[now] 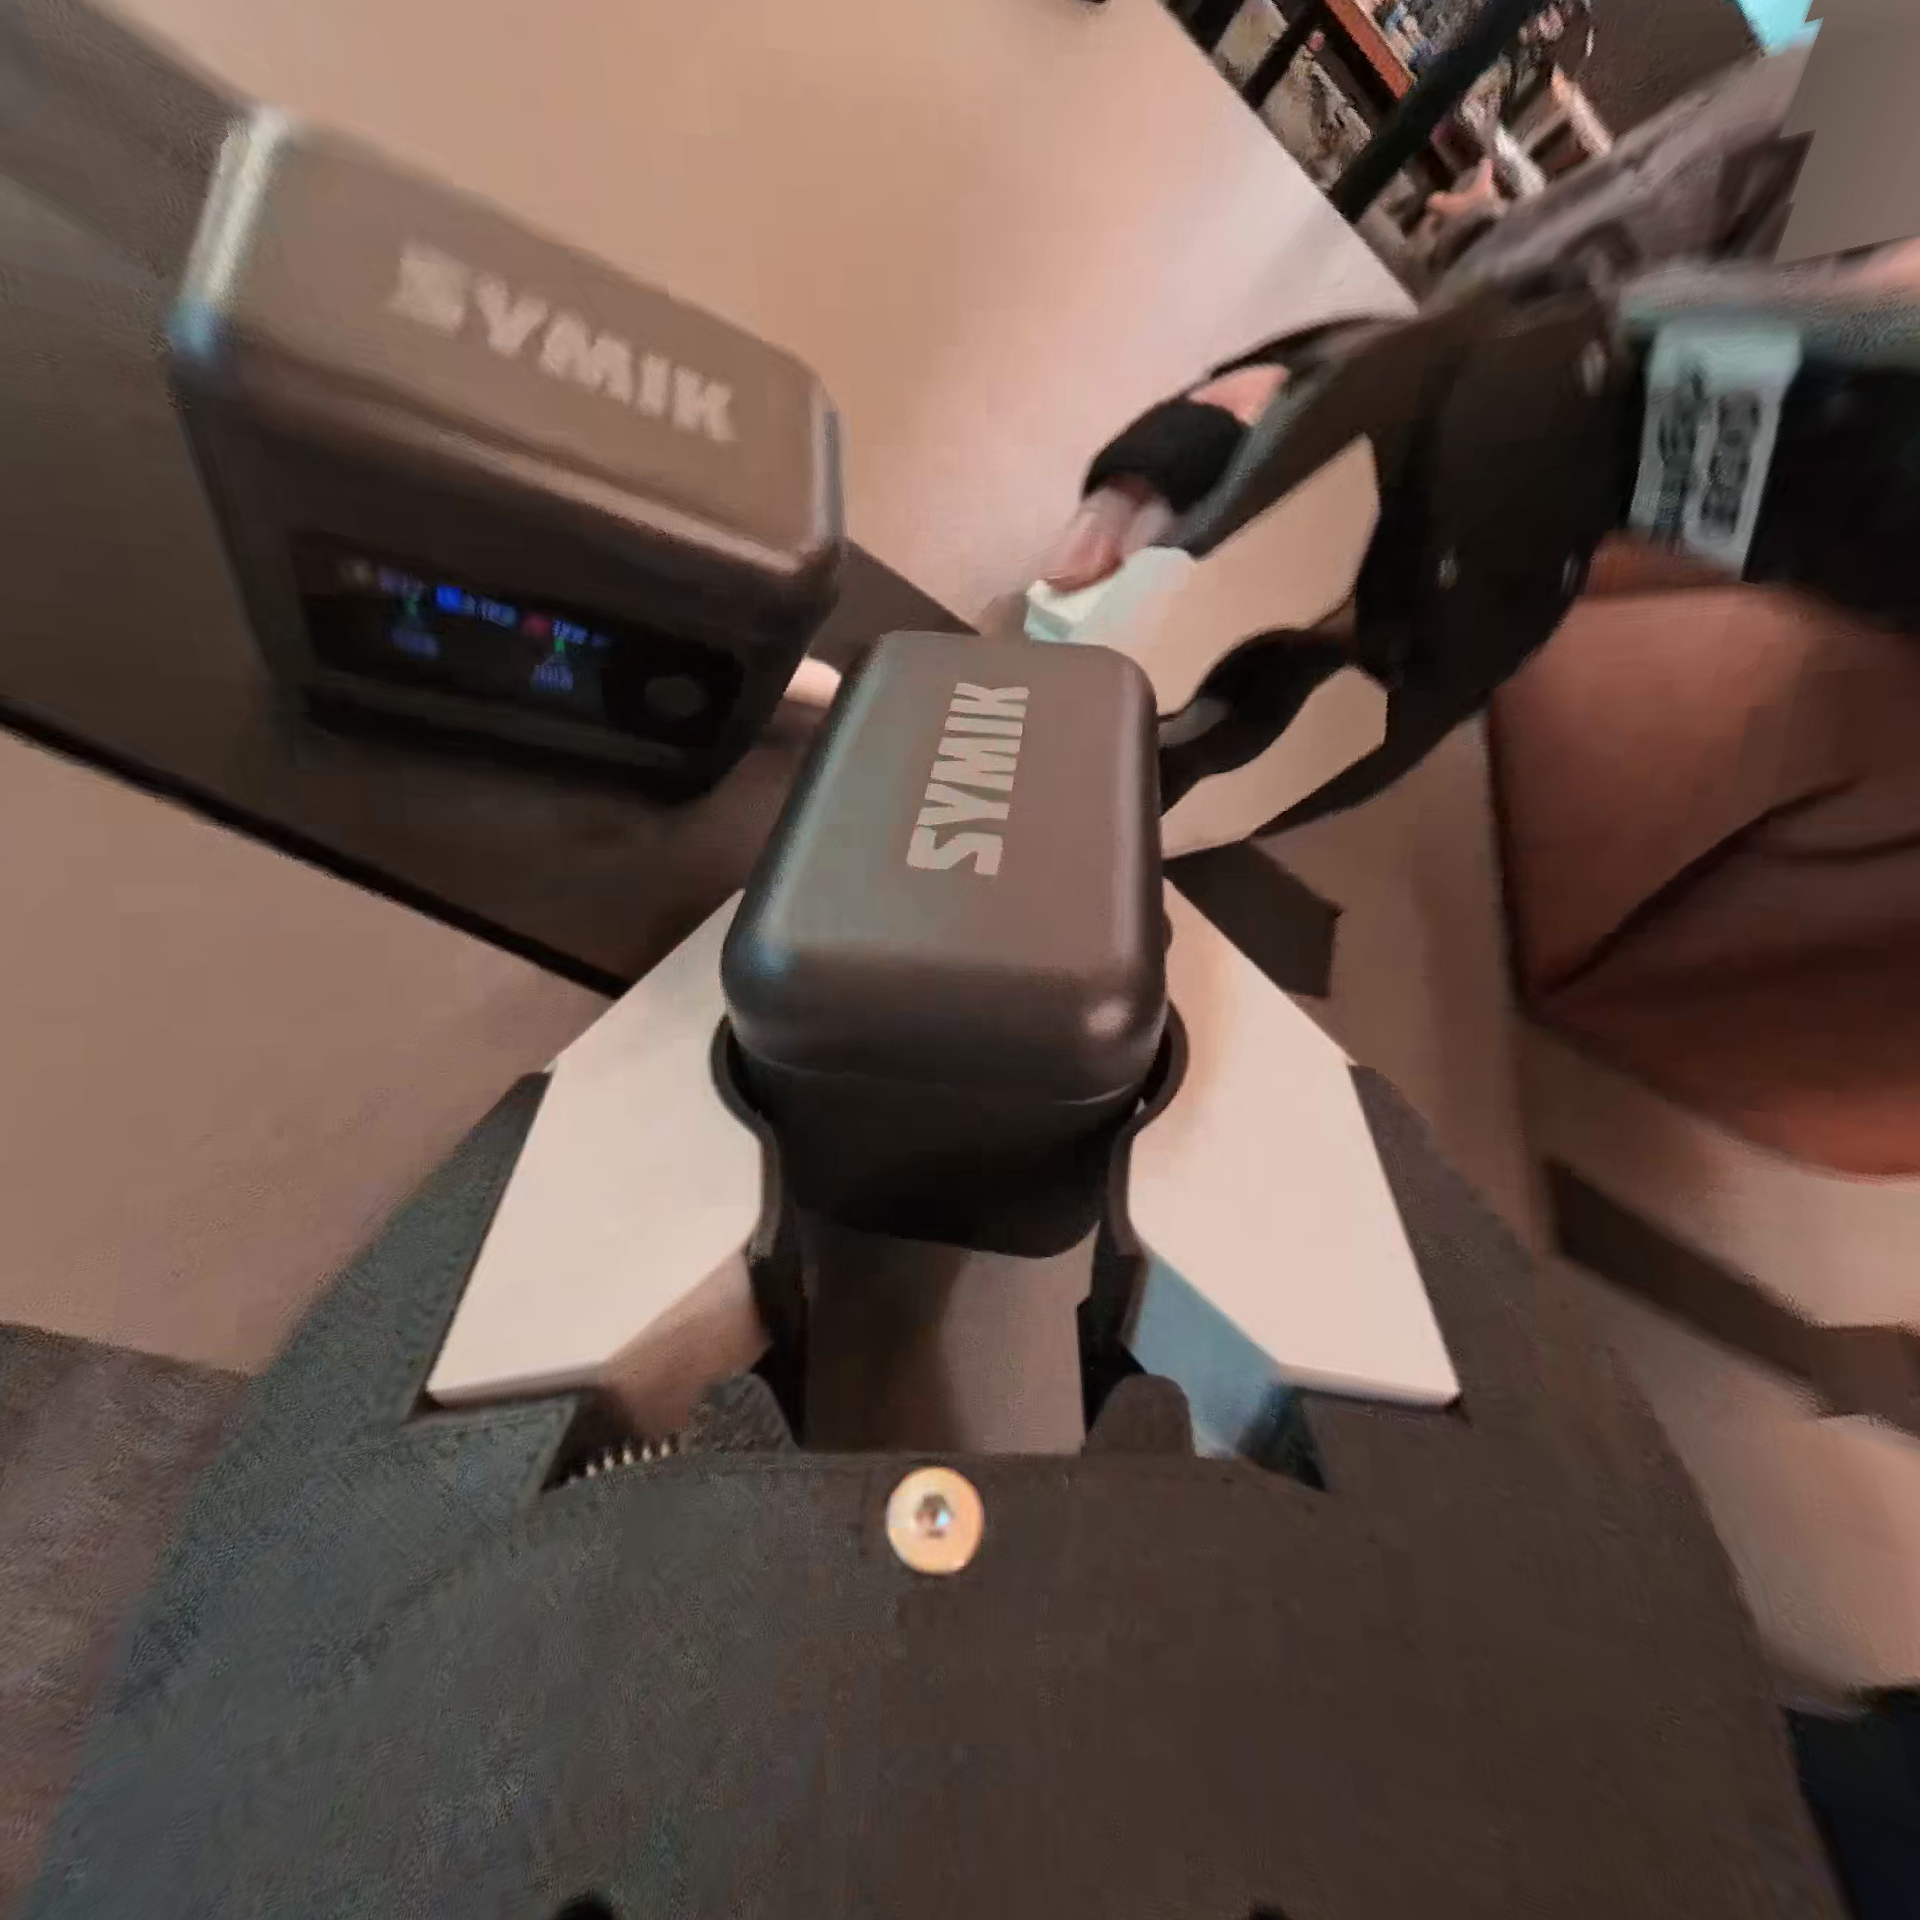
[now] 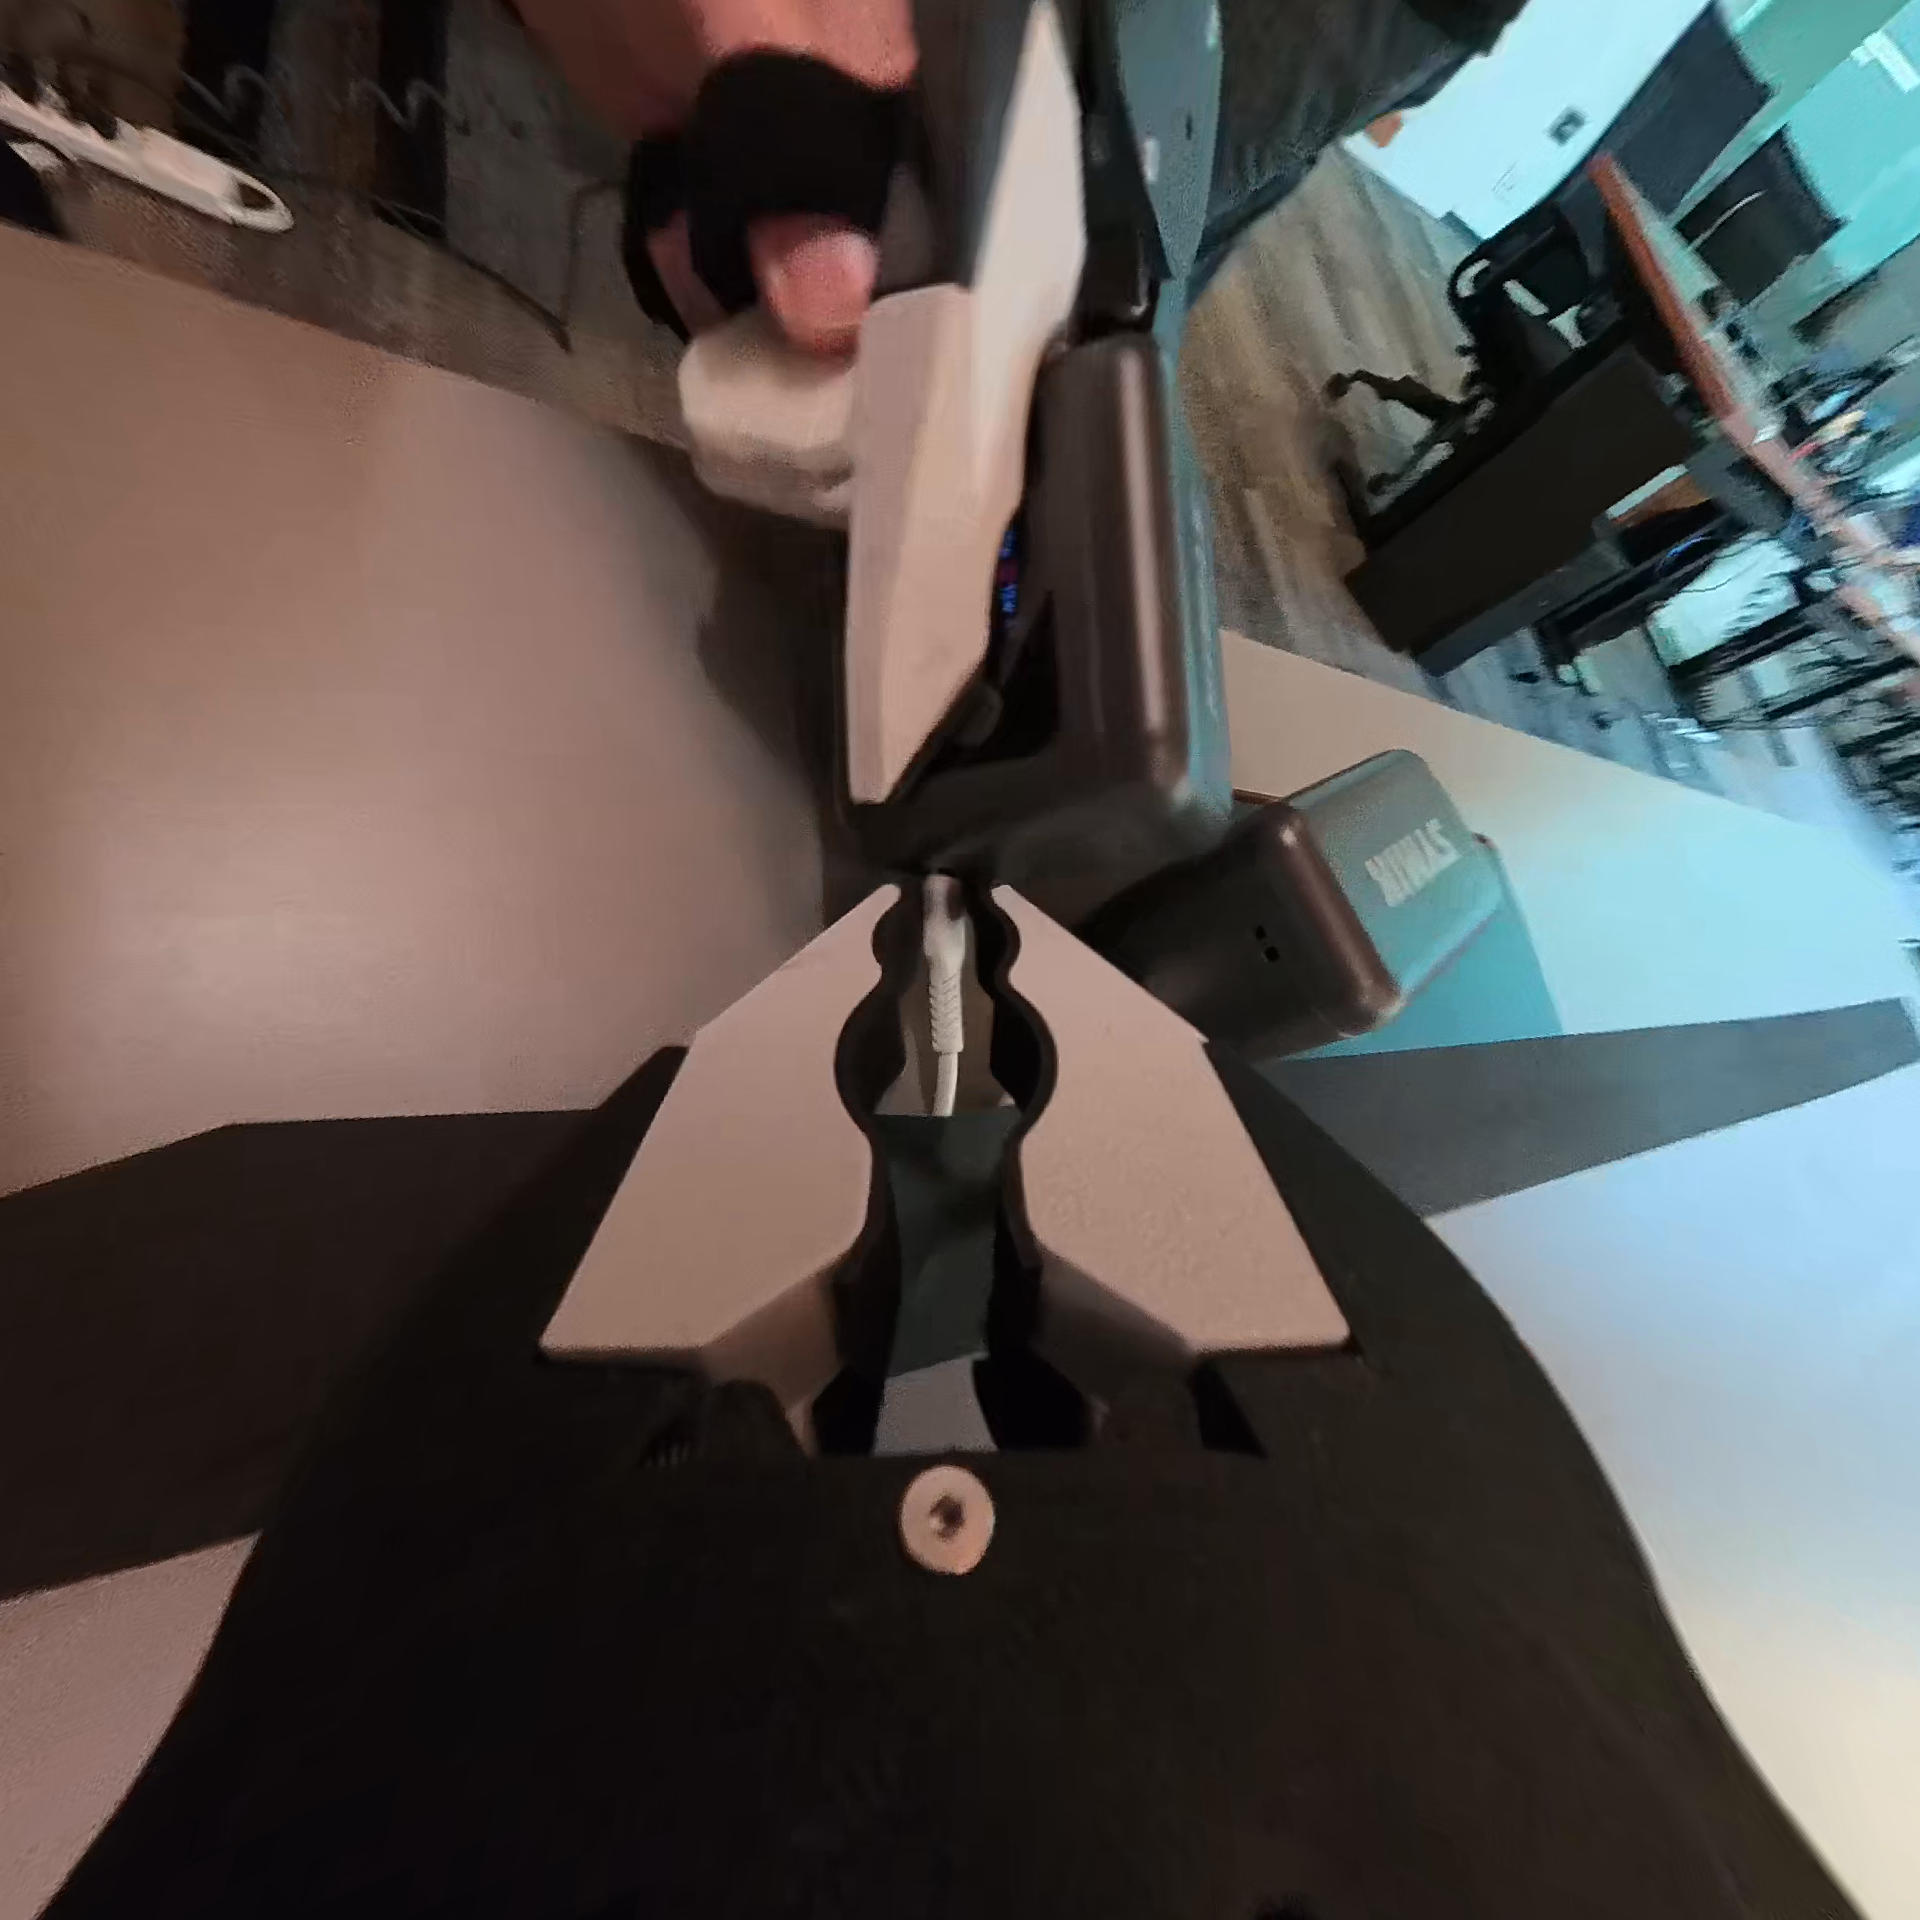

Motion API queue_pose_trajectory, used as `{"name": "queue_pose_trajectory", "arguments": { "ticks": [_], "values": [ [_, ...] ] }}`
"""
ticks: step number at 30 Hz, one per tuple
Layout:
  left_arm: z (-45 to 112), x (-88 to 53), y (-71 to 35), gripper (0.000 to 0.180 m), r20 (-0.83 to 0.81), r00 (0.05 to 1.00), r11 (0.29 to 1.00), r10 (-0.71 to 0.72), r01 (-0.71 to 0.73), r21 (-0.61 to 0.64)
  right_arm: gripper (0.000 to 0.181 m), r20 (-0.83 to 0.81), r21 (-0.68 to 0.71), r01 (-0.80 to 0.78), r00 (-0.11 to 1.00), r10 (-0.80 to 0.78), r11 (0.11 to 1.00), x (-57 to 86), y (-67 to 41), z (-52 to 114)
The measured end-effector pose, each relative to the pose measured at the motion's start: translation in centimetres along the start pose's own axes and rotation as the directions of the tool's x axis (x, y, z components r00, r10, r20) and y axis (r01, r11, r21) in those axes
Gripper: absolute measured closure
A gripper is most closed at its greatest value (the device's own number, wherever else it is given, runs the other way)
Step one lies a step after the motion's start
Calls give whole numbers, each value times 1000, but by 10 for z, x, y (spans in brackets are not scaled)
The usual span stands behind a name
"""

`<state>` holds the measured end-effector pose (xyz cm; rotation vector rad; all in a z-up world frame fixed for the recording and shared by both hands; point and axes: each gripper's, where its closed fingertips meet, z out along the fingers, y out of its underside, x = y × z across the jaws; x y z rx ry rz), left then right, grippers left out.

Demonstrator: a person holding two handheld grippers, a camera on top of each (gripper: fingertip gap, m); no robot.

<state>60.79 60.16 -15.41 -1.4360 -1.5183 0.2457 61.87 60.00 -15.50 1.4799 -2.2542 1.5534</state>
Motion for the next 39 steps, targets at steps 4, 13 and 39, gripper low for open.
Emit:
{"name": "queue_pose_trajectory", "arguments": {
  "ticks": [4, 13, 39],
  "values": [
    [-1, 2, -1, 113, -19, 965, 965, -262, 262, -24, 176, -82, -36, 65, 994, -67, 997, 1, 0, 0],
    [-27, -1, 16, 98, 74, 997, 999, 17, -20, 39, 175, 20, -35, -65, 998, 66, 997, -5, 3, 3],
    [-11, -23, 5, 95, 188, 588, 616, 787, -766, -183, 175, 183, -60, -159, 969, 167, 986, 0, 7, 6]
  ]
}}
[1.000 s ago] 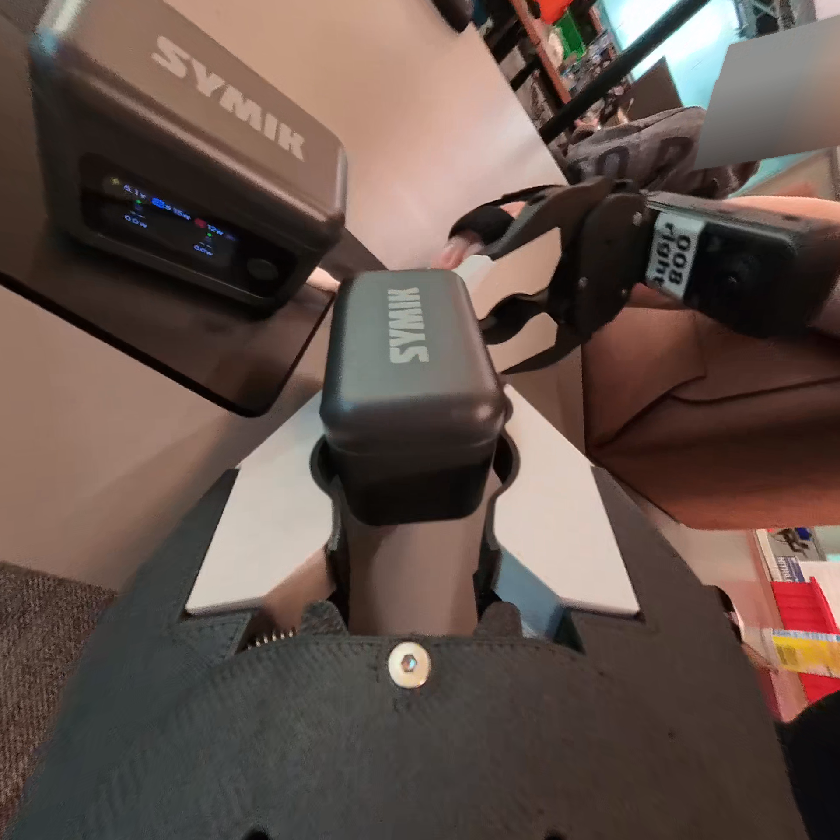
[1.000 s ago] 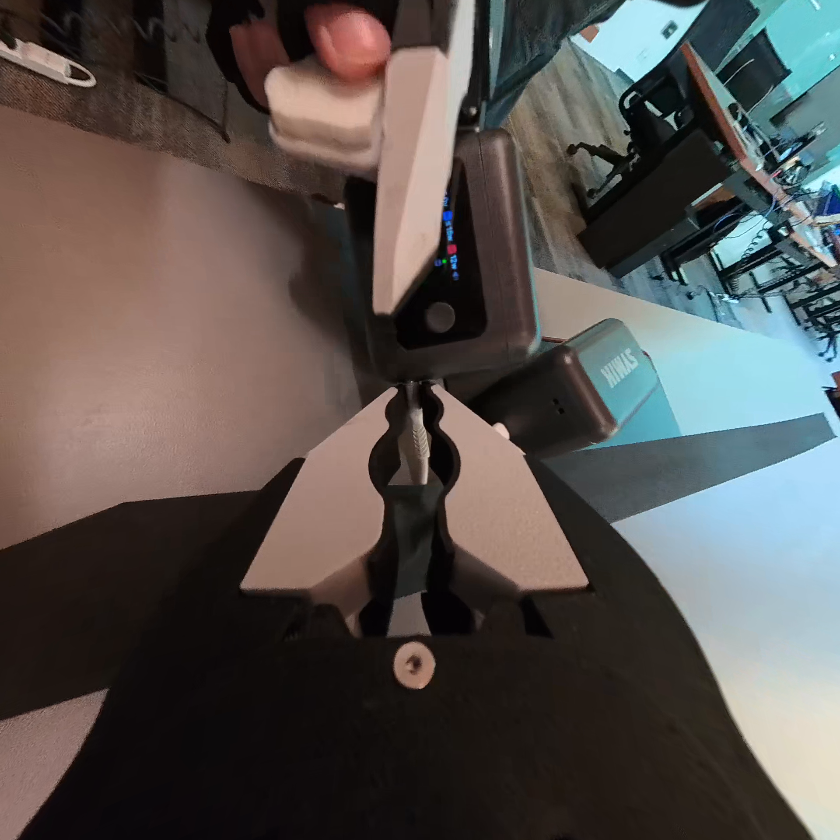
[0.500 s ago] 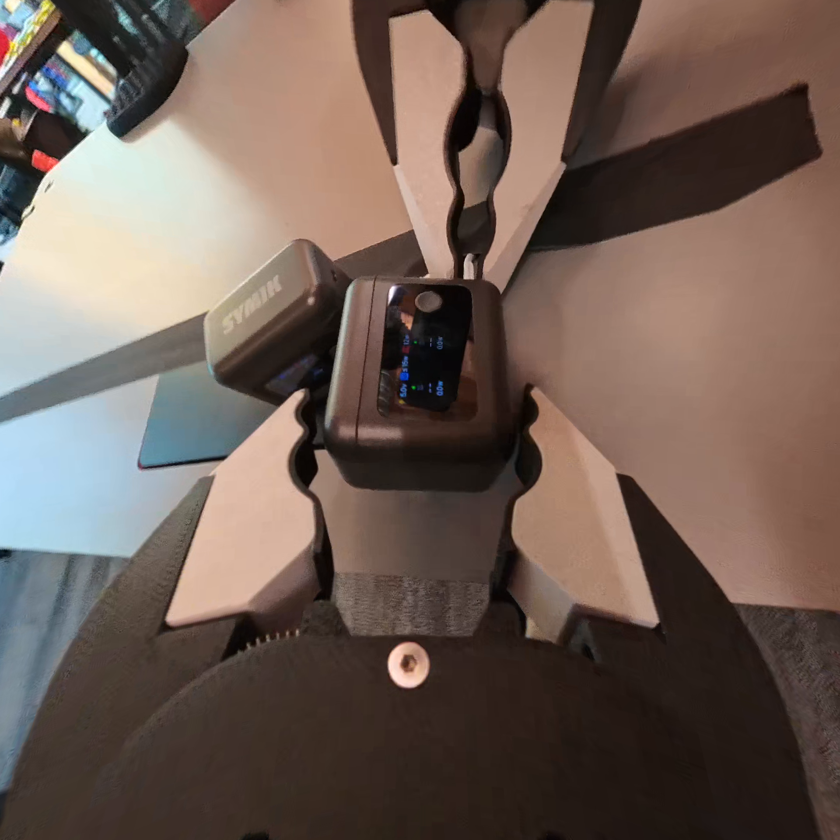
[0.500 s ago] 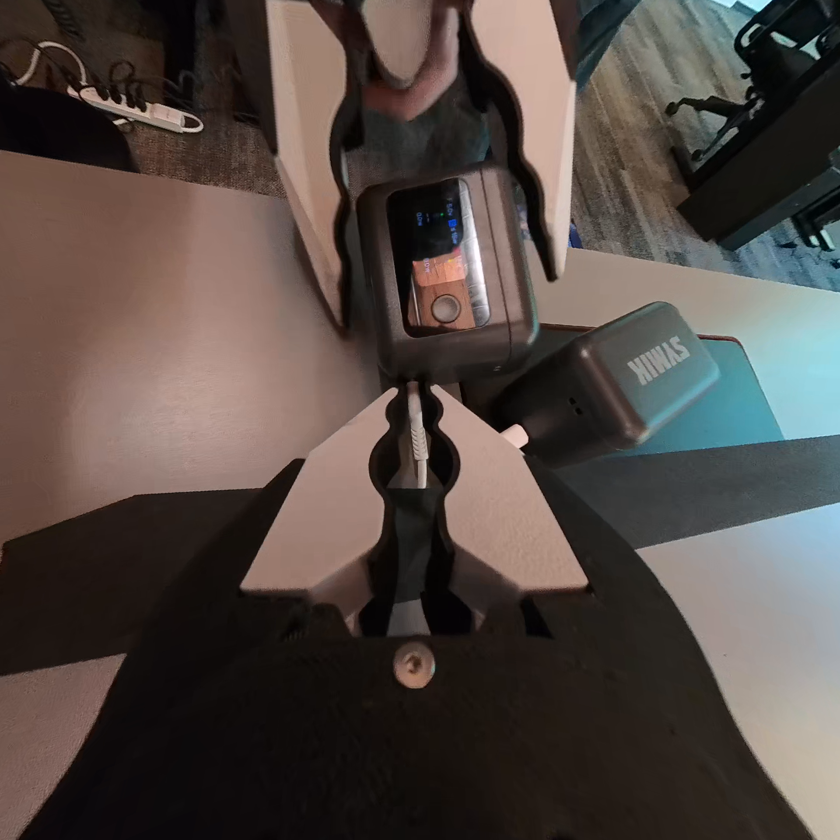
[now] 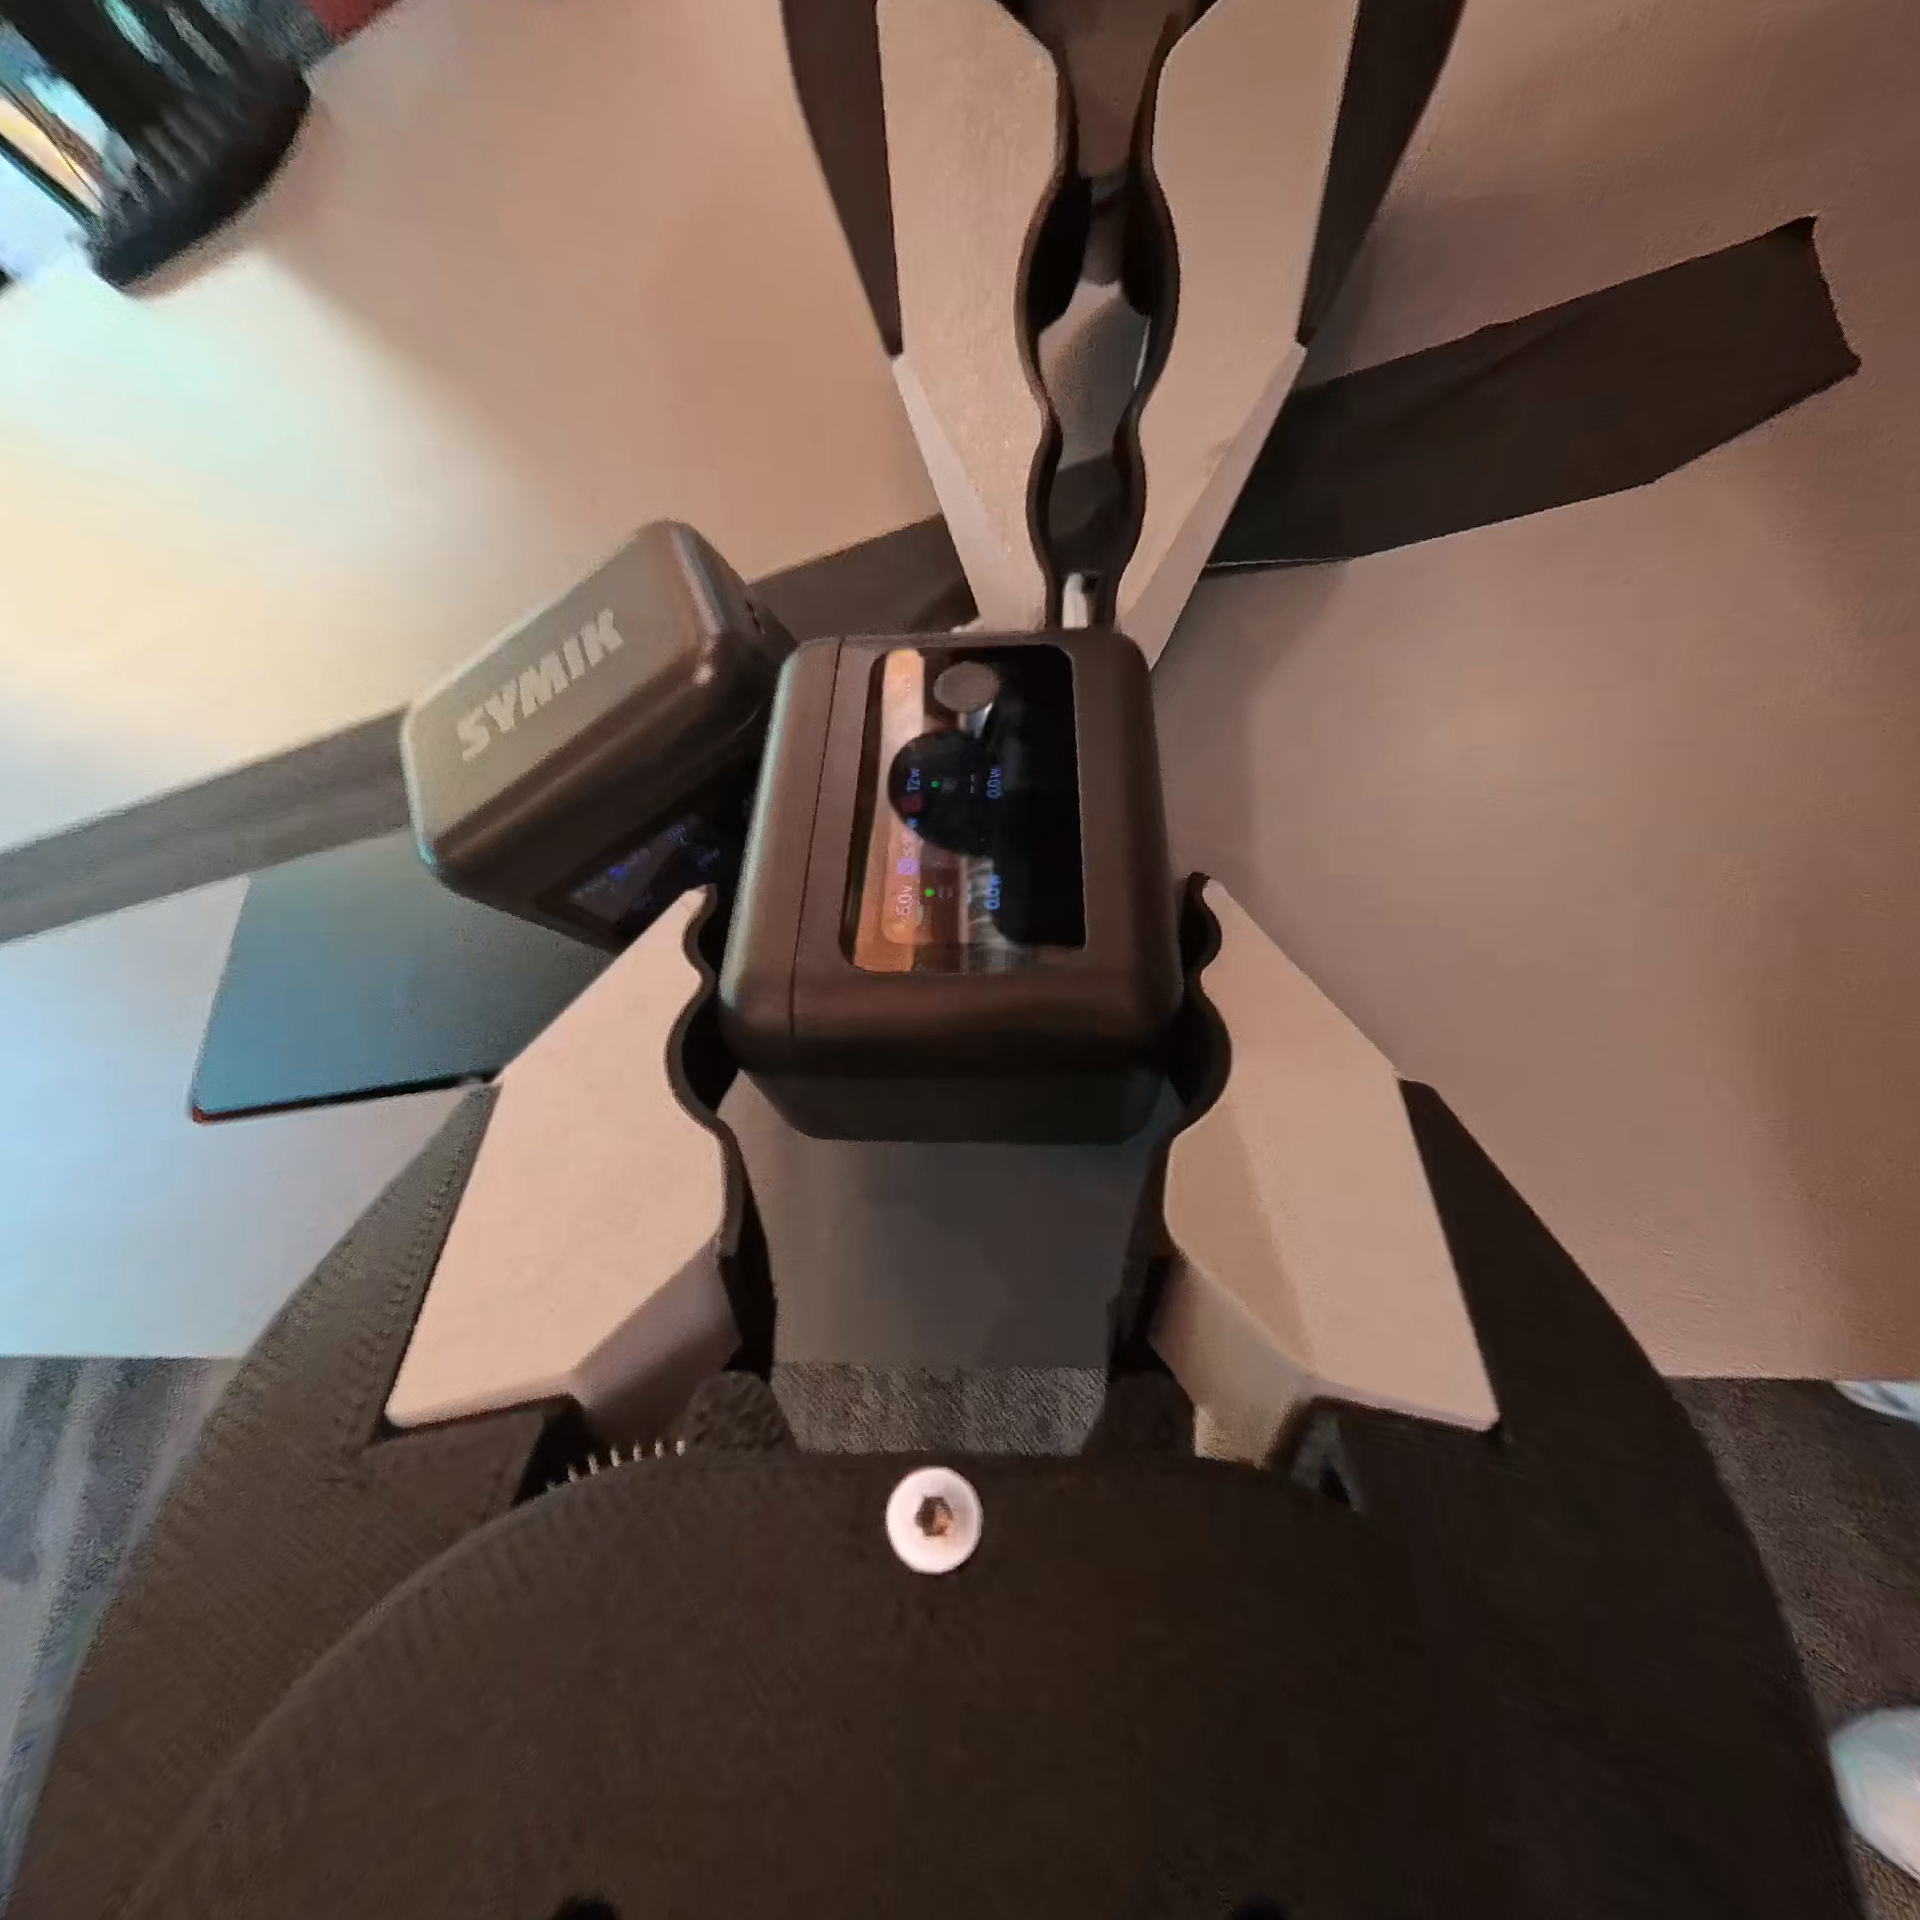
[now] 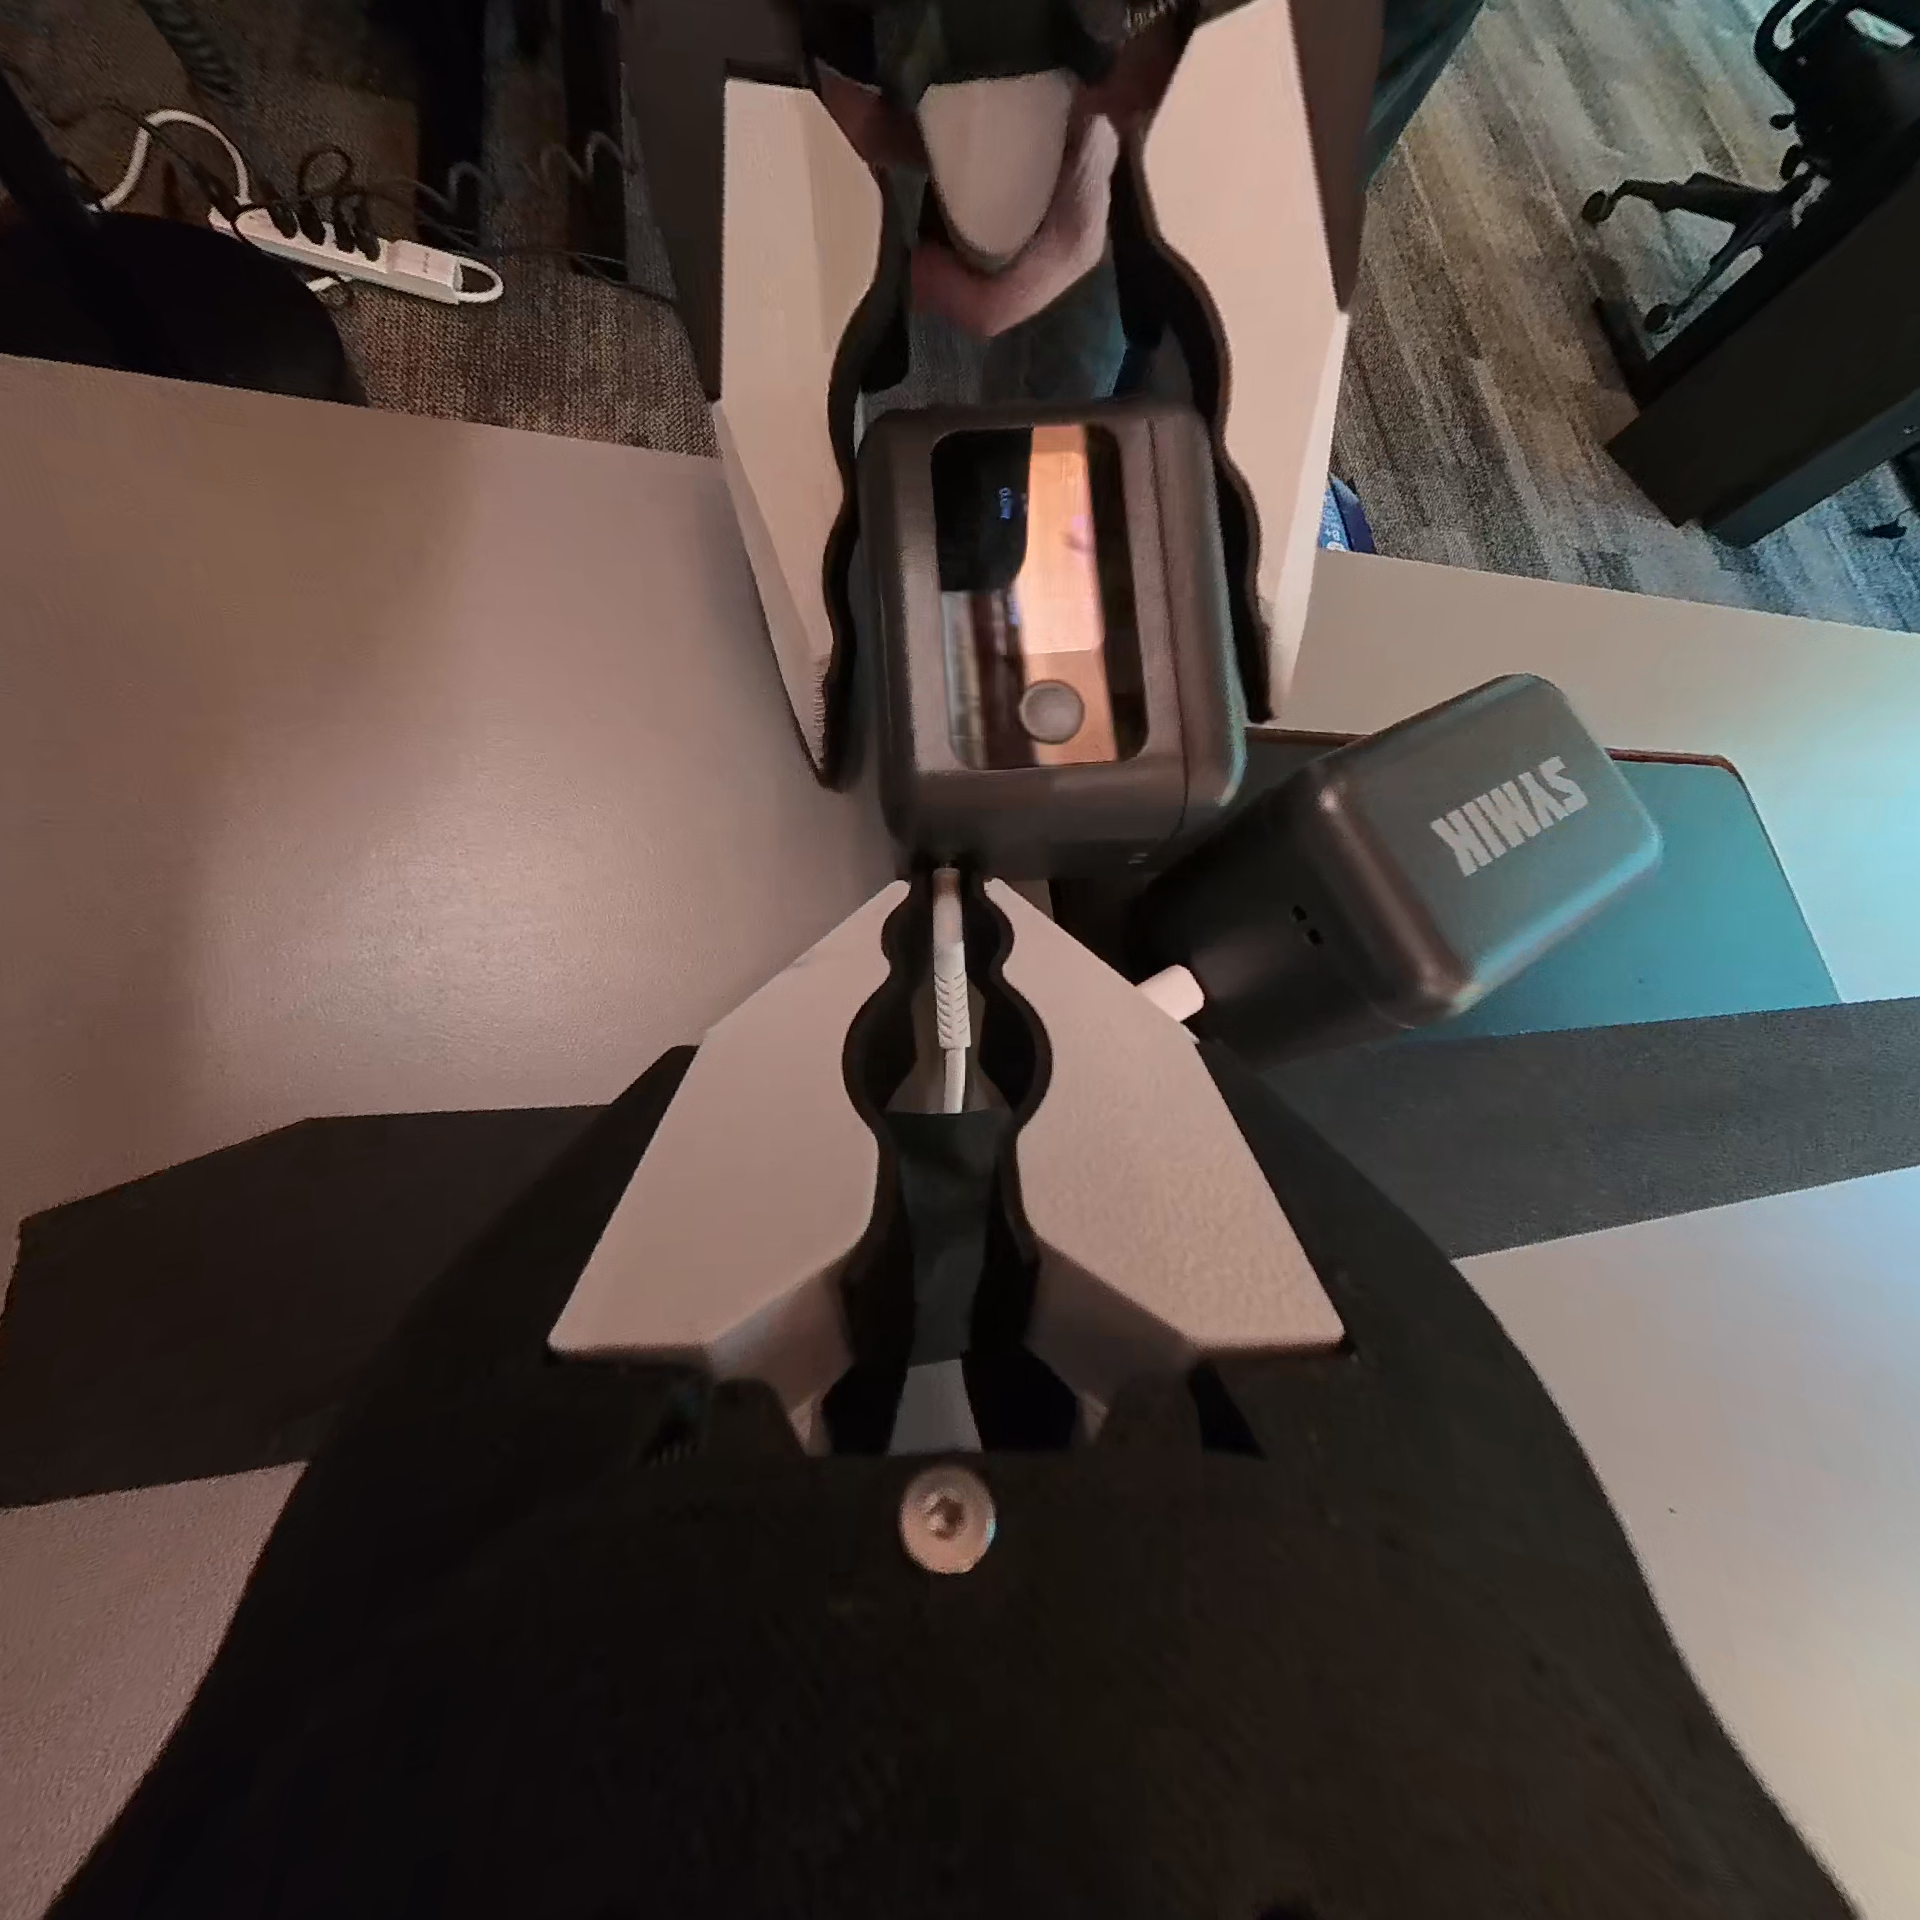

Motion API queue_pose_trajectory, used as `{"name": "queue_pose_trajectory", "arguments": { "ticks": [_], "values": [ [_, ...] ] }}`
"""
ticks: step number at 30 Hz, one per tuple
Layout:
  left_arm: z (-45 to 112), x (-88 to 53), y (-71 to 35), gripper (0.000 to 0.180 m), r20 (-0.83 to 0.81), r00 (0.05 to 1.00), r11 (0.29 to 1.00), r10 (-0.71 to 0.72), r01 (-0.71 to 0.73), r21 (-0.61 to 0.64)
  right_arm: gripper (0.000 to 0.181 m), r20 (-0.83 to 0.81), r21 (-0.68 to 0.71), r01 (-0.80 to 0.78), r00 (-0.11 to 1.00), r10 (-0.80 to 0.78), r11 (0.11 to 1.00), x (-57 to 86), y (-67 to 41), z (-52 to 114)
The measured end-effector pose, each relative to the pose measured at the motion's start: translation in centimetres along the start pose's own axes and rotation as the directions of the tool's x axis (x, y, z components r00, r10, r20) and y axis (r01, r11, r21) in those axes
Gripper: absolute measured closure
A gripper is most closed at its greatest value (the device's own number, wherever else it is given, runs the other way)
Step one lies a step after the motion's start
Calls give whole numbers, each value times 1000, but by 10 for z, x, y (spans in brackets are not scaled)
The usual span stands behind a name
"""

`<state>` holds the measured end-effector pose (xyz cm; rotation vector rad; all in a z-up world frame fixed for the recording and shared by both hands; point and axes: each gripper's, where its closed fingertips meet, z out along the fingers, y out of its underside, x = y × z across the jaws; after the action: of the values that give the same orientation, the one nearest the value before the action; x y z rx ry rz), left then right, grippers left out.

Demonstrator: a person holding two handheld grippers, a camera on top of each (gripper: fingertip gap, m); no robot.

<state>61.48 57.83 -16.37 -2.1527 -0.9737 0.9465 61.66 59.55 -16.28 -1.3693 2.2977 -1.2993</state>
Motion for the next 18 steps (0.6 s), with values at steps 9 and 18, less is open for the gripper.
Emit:
{"name": "queue_pose_trajectory", "arguments": {
  "ticks": [9, 18],
  "values": [
    [-2, -1, 13, 94, -70, 996, 983, -58, 44, -179, 174, 8, -59, 53, 999, -53, 997, -1, 3, -2],
    [-3, -1, 17, 94, -75, 994, 975, -75, 58, -213, 173, 14, -75, 60, 998, -59, 995, 0, 3, -3]
  ]
}}
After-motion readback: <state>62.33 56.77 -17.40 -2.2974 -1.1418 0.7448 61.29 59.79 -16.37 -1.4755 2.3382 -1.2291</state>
